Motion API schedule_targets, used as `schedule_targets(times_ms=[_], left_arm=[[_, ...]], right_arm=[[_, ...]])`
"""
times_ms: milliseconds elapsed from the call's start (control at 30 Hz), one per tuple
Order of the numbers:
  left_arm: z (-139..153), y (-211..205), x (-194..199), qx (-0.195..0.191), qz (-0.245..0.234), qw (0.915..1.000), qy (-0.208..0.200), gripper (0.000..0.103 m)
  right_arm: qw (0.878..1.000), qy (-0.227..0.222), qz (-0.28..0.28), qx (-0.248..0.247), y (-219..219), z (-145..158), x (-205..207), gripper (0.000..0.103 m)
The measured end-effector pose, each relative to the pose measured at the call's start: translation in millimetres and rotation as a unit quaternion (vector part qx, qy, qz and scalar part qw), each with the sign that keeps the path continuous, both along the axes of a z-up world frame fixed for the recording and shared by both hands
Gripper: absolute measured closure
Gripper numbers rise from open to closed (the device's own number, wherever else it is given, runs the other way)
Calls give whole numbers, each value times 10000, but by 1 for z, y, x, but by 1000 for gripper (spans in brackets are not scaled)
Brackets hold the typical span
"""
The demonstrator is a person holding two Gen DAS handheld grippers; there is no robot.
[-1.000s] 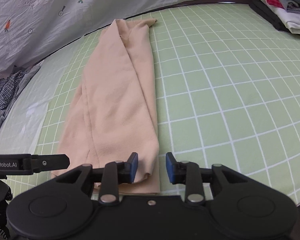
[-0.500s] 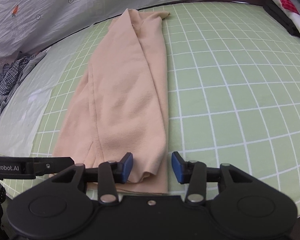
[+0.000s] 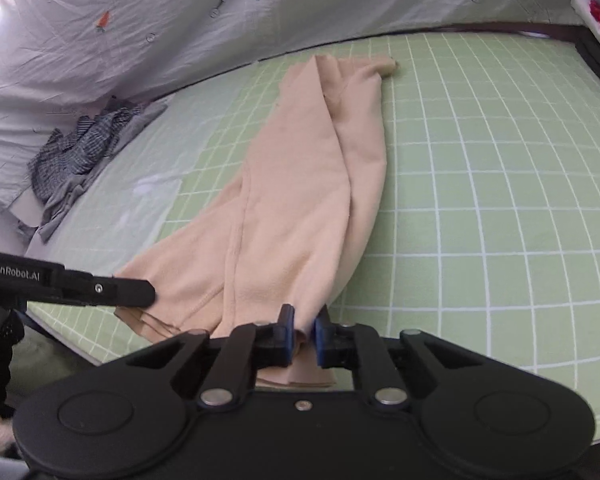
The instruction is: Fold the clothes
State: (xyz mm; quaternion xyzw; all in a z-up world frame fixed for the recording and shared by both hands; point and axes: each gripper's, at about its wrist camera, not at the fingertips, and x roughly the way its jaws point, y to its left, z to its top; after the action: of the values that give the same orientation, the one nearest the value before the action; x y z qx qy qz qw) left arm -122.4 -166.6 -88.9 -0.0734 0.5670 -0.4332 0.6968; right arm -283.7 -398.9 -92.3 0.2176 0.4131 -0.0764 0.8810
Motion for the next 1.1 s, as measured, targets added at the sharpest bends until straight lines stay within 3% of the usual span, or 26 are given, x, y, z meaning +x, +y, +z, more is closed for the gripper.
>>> schedule_targets(times_ms=[133,267,500,733,933,1100], left_arm=[[12,-8,4,26,-58,9998,-214,89],[37,-24,12,-233,-87,9980,-579,89],[74,-51,57,-916,478,9909,-867,89],[101,-96,108,-1165,547,9825,-1347,90],[87,-143,172,-1194,697,9800,-1433,91],[34,-191,241,-815,980,9842,-1231,93]], right_arm=[[9998,-190,13,-66,-9,15,5,92],[9984,-505,-100,-251,-23,37,18,93],[9915,-1239,-331,-204,-65,76,47,96],[9846,-1682,-278,-388,-106,96,101,96],[9833,-1754,-211,-439,-151,94,167,97],[9893,-1363,-451,-247,-193,55,239,98]])
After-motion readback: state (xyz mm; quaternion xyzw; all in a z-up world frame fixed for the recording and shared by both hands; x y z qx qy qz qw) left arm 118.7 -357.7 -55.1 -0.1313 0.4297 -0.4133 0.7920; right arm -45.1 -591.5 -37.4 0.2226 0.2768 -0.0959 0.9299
